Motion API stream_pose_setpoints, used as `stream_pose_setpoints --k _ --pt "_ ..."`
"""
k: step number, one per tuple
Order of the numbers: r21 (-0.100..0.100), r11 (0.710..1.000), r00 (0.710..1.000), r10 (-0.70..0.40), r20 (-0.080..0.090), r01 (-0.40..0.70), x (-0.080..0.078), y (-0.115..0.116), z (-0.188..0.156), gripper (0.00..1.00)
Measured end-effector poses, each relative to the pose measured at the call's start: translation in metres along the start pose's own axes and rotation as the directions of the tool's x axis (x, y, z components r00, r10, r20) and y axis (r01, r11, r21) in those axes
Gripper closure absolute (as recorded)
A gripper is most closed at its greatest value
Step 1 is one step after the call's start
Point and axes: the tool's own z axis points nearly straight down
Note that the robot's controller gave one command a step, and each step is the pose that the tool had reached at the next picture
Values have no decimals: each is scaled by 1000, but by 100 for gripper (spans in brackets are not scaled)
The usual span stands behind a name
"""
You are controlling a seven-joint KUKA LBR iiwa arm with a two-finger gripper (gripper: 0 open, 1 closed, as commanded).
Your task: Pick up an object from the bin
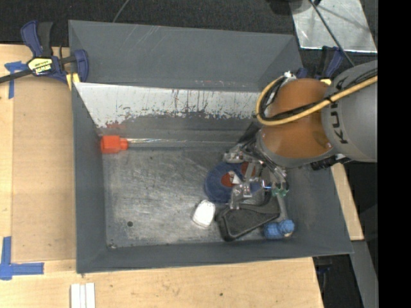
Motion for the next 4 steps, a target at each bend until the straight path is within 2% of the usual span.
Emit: stream_pose_setpoints --k 1,2,3,4 --pt "2 999 998 -51 -29 51 -6 25 -89 0" --pt "-2 977 976 -214 -26 214 -17 2 1 0" --pt "-1 955 955 -295 -6 295 -14 5 1 0" --pt "-21 758 757 -652 -29 652 -44 14 20 0"
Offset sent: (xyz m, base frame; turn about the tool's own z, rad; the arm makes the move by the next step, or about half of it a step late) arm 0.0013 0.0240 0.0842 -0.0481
